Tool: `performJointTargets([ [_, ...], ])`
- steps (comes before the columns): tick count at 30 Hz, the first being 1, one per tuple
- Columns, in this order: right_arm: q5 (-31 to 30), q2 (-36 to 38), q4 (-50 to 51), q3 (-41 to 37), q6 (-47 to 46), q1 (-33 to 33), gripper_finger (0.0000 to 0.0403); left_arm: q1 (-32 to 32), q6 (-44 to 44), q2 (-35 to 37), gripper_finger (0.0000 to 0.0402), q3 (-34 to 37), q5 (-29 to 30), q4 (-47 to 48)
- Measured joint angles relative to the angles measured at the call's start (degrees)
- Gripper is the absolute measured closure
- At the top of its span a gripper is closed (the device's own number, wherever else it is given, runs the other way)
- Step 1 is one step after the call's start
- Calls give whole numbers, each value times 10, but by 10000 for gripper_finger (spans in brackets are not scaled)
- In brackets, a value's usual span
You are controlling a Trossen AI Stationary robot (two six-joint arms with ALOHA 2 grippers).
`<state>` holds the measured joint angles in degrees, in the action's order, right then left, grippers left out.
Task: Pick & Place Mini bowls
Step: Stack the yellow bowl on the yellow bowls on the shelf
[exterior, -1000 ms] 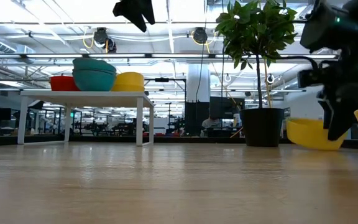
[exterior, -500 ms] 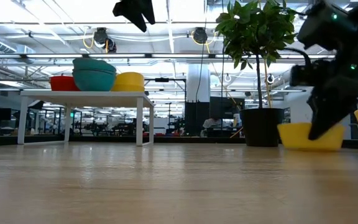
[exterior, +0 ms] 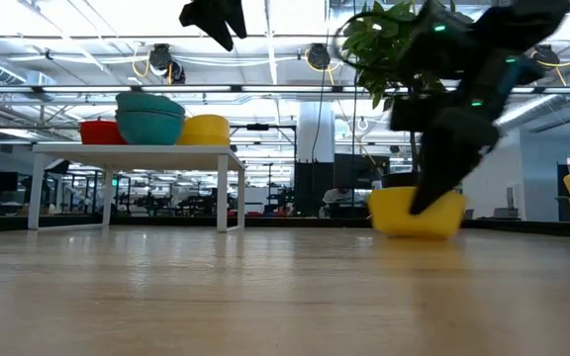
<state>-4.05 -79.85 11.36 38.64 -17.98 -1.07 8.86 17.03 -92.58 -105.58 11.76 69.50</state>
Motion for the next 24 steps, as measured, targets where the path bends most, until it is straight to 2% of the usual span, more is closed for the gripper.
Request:
performJointTargets([
  [6, 26, -128, -33, 94, 38, 27, 402, 0, 14, 4, 174, 0, -23, 11],
  [11, 52, -201, -42, 172, 58, 30, 402, 0, 15, 4, 174, 0, -29, 10],
  [18, 63, -257, -43, 265, 89, 25, 395, 0, 15, 8, 174, 0, -29, 9],
  [24, 61, -278, -70, 282, 73, 25, 350, 0, 15, 8, 174, 0, -29, 9],
])
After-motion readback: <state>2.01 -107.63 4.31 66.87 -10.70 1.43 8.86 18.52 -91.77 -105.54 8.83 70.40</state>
